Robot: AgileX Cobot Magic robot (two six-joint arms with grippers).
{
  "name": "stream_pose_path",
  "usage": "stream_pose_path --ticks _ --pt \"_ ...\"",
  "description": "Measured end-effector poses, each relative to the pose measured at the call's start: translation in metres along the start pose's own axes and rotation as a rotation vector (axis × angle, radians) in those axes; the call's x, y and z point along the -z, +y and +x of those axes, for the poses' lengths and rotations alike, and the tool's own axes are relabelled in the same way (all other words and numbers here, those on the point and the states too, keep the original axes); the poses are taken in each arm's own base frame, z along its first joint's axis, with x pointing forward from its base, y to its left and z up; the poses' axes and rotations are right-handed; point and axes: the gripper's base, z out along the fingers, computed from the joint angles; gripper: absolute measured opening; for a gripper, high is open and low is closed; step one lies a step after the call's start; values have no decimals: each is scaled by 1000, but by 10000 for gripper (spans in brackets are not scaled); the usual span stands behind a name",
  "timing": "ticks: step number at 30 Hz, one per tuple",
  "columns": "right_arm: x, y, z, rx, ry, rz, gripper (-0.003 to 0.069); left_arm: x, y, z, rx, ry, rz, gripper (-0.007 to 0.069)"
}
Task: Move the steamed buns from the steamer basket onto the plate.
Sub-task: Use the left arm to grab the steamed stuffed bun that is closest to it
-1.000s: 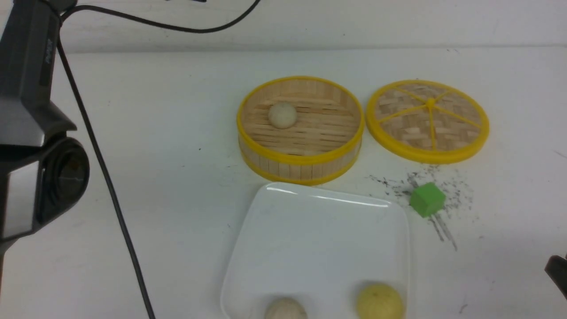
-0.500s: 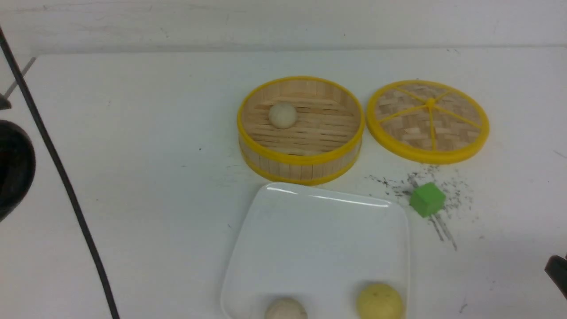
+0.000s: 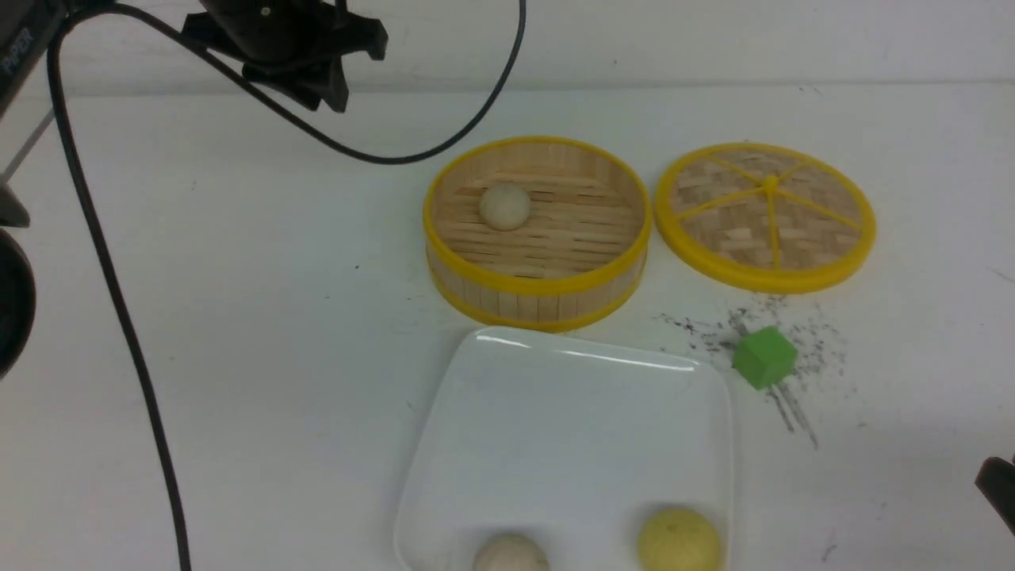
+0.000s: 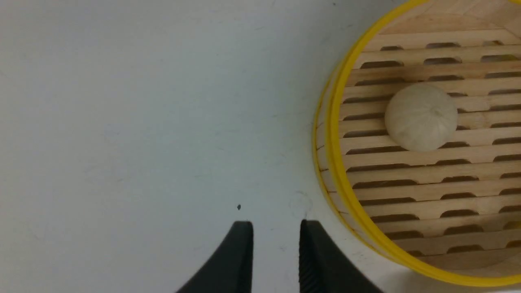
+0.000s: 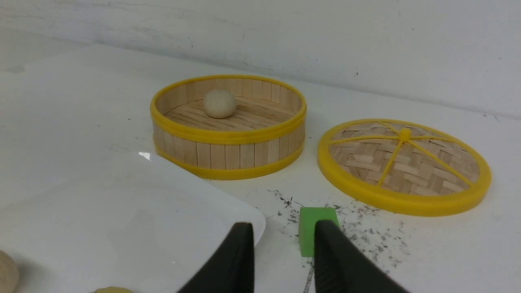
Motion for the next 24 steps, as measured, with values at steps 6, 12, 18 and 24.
stream_pose_path --ticks 6,12,18,24 --pt "0 0 0 0 0 0 239 1 -3 -1 14 -8 36 201" --pt "0 0 0 0 0 0 239 1 -4 -2 20 -18 48 209" --pt "0 0 0 0 0 0 239 2 -9 -3 44 -33 103 214" --pt "0 0 0 0 0 0 239 2 -12 -2 44 -18 120 219"
